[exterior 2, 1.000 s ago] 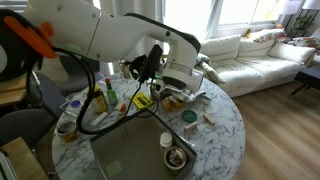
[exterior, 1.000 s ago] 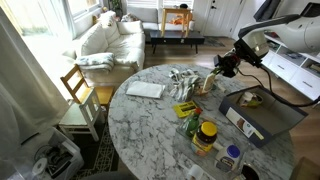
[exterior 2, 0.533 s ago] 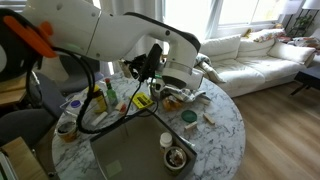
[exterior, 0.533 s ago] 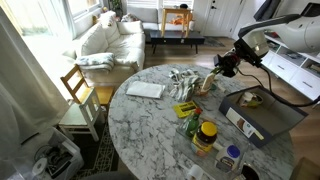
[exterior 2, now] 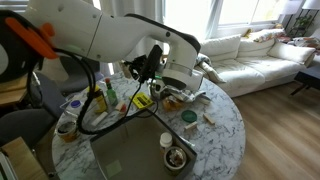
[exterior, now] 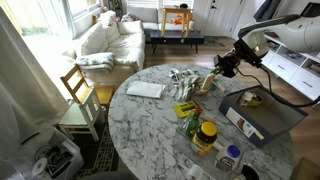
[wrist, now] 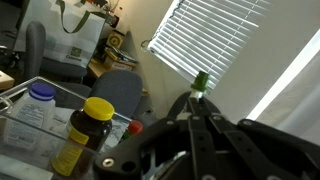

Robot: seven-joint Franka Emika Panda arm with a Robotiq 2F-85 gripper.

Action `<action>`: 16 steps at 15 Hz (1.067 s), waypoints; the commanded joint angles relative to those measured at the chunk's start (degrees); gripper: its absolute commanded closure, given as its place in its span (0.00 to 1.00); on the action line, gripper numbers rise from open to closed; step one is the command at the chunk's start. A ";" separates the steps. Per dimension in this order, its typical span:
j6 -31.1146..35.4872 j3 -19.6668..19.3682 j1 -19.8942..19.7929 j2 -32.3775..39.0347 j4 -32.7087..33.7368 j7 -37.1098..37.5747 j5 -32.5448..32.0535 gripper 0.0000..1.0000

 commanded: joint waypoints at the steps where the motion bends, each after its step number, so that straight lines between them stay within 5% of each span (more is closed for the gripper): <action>1: -2.13 0.34 -0.89 2.55 1.83 1.38 -0.11 1.00; 16: -2.88 2.60 -1.63 5.13 1.16 4.70 -1.47 0.99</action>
